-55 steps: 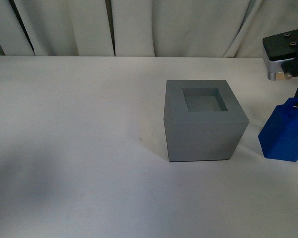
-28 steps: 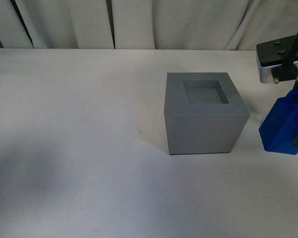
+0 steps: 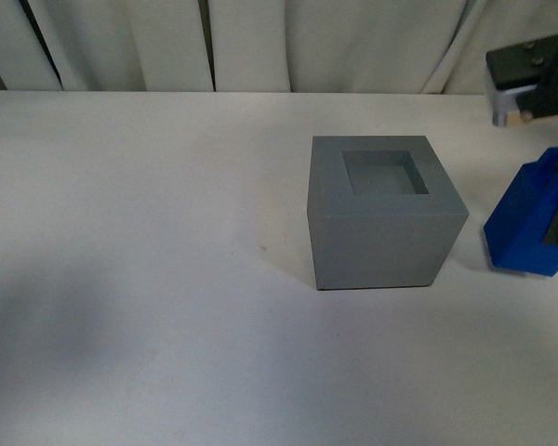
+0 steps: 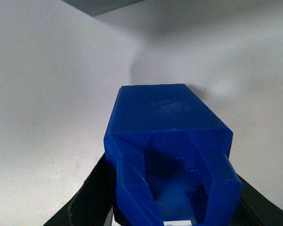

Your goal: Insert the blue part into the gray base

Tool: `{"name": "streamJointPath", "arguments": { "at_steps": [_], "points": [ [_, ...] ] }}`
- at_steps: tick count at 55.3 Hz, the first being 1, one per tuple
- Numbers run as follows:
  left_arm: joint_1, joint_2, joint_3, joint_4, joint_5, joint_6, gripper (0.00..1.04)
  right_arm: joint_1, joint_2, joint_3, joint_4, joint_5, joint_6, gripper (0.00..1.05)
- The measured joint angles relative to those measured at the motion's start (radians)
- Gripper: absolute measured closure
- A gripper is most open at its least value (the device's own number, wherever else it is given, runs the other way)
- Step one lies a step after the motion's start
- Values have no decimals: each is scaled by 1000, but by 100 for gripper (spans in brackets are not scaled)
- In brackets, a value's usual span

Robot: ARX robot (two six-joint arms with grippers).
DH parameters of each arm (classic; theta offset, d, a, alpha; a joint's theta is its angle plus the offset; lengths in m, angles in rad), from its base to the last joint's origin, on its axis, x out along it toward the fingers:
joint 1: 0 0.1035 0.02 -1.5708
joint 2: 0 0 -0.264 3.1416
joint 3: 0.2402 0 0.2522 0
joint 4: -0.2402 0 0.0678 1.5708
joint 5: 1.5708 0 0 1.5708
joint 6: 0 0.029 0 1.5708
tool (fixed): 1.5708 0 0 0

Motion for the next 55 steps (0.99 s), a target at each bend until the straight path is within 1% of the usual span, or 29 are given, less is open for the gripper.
{"name": "streamJointPath", "arguments": {
  "at_steps": [14,22,26,41,55],
  "points": [
    [0,0,0,0,0,0,6,15,-46,120,-91,-35,-1,58],
    [0,0,0,0,0,0,6,49,-53,200,-144,-68,0,58],
    [0,0,0,0,0,0,6,81,-53,235,-162,-80,1,58],
    [0,0,0,0,0,0,6,180,-32,266,-166,-85,19,58],
    [0,0,0,0,0,0,6,216,14,277,-160,-81,27,58]
  ]
}}
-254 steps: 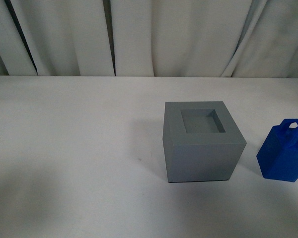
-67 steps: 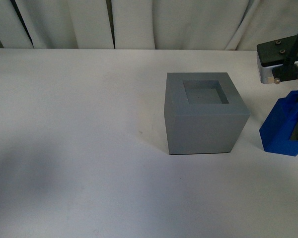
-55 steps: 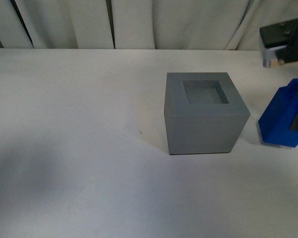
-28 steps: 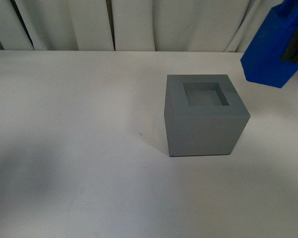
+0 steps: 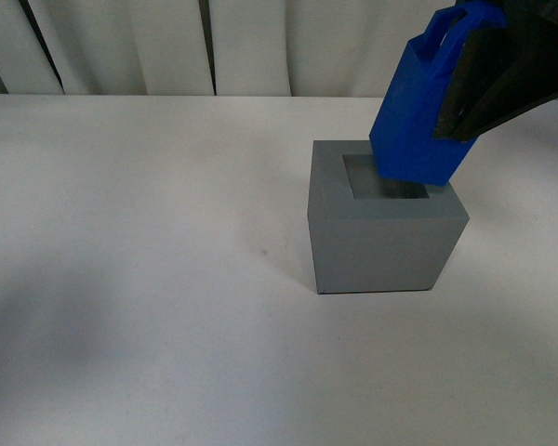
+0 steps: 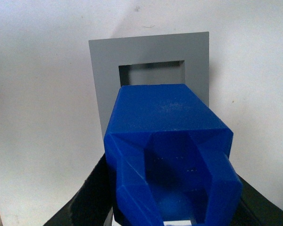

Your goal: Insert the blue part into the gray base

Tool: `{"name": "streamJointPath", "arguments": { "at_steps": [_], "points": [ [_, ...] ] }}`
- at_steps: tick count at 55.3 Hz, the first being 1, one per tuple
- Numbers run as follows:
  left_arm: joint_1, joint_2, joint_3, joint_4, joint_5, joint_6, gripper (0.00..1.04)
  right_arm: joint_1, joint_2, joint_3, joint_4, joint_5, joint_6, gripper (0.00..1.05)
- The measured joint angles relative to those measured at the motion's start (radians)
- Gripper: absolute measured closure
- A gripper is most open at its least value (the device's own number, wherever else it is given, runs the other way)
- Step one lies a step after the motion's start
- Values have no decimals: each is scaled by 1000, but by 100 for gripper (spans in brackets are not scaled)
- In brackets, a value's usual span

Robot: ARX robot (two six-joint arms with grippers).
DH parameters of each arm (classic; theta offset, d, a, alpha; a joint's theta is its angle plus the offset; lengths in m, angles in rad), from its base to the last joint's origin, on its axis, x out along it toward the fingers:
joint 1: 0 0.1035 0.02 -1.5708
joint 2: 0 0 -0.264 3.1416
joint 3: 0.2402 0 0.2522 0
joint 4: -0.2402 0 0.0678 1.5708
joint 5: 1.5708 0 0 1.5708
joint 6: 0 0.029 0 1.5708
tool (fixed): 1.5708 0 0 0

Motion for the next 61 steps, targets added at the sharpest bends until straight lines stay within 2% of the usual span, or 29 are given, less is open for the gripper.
{"name": "streamJointPath", "arguments": {
  "at_steps": [61],
  "points": [
    [0,0,0,0,0,0,6,28,41,-18,23,32,3,58]
  ]
}}
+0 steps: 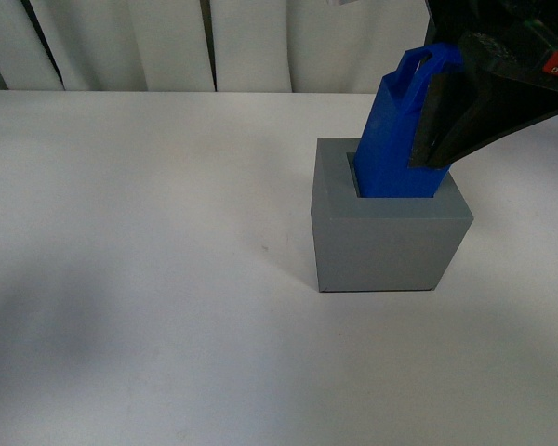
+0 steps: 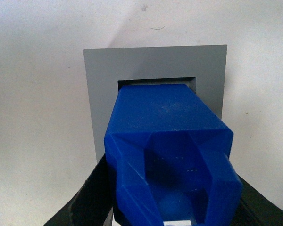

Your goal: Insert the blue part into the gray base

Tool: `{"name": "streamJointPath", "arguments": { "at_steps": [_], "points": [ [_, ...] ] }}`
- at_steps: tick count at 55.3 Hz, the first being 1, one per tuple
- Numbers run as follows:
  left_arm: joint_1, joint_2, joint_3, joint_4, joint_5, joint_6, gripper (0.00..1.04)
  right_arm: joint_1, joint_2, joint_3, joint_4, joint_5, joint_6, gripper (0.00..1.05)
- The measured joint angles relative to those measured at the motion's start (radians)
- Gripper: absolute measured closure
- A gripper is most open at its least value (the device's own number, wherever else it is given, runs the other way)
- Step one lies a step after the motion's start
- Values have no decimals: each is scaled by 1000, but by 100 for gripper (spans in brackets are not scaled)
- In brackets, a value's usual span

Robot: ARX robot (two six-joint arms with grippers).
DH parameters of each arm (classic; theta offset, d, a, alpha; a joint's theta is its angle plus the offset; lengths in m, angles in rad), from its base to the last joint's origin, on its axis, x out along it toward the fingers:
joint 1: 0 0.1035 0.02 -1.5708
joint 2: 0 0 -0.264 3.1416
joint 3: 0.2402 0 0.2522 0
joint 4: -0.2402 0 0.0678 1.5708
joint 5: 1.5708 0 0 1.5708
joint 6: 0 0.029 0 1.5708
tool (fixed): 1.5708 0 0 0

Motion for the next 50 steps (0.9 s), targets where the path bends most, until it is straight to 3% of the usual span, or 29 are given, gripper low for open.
{"name": "streamJointPath", "arguments": {
  "at_steps": [20,30,38,50],
  "points": [
    [0,0,0,0,0,0,6,0,0,-23,21,2,-1,57],
    [0,0,0,0,0,0,6,-6,0,-47,44,-6,7,23],
    [0,0,0,0,0,0,6,-24,-11,-50,50,-45,20,5],
    [0,0,0,0,0,0,6,-74,-97,-92,83,-115,35,7]
  ]
}}
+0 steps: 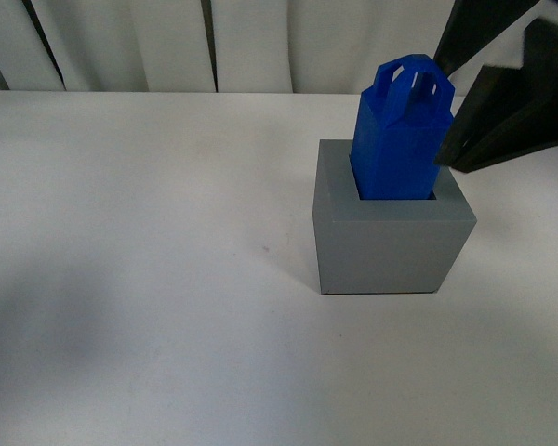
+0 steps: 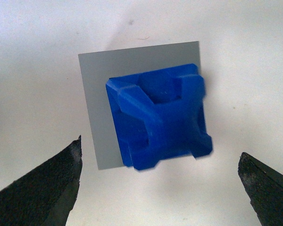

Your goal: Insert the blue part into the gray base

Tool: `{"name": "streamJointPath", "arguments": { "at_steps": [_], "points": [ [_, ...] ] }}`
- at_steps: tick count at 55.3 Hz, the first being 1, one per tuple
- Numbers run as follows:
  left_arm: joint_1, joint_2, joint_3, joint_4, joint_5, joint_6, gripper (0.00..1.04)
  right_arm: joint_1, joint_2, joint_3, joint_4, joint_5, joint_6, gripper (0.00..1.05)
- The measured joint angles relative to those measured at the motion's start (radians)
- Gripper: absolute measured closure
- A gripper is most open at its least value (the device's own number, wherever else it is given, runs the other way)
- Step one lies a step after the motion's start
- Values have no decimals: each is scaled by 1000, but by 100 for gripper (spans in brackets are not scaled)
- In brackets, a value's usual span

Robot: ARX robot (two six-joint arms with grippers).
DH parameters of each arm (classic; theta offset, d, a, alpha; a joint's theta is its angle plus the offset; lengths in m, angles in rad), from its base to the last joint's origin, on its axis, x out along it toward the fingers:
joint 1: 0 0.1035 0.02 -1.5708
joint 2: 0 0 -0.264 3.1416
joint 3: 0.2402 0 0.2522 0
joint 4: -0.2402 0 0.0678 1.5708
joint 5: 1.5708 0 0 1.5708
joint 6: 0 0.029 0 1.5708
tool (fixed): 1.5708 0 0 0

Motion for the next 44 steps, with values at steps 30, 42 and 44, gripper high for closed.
{"name": "streamJointPath", "arguments": {
  "at_steps": [30,42,44],
  "points": [
    [0,0,0,0,0,0,6,-217,-475,-487,383,-322,209,7],
    [0,0,0,0,0,0,6,-313,-728,-857,867,-408,592,7],
    [0,0,0,0,0,0,6,-313,-728,-861,872,-410,617,7]
  ]
}}
